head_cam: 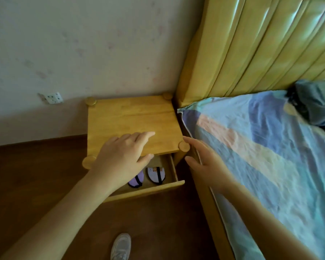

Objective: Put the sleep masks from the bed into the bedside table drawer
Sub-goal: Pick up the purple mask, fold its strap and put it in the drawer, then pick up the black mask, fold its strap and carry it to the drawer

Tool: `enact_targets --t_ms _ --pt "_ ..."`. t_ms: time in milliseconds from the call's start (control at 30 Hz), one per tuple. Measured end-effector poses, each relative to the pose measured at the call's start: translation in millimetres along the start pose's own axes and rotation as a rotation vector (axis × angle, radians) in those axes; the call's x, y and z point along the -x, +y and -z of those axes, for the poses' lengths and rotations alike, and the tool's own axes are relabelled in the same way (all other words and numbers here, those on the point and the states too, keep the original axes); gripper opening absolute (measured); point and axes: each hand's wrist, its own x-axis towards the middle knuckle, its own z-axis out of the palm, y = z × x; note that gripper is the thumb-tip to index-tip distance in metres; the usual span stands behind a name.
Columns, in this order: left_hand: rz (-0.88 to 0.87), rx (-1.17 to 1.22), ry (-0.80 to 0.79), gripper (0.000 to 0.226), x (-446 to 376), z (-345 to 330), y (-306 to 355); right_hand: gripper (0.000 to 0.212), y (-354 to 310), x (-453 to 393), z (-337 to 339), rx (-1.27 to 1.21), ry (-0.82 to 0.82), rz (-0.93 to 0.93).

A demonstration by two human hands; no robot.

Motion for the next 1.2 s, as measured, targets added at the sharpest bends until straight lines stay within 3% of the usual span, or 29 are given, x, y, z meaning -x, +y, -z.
enact_targets --t_ms 200,567,867,1200 --pt "-0.145 -0.016 0.079 0.055 -16 86 84 0.050 -33 70 103 0.020 0.160 0.074" --pt "-0.317 -0.034 0.213 0.051 -20 200 219 0.054 -65 190 233 0.100 0.366 0.096" --pt "-0.514 -0.068 0.322 0.053 -1 265 301 0.054 -92 278 295 0.114 0.536 0.115" --pt "-0.738 -0.030 0.296 0.056 41 300 367 0.053 -113 382 306 0.154 0.710 -0.002"
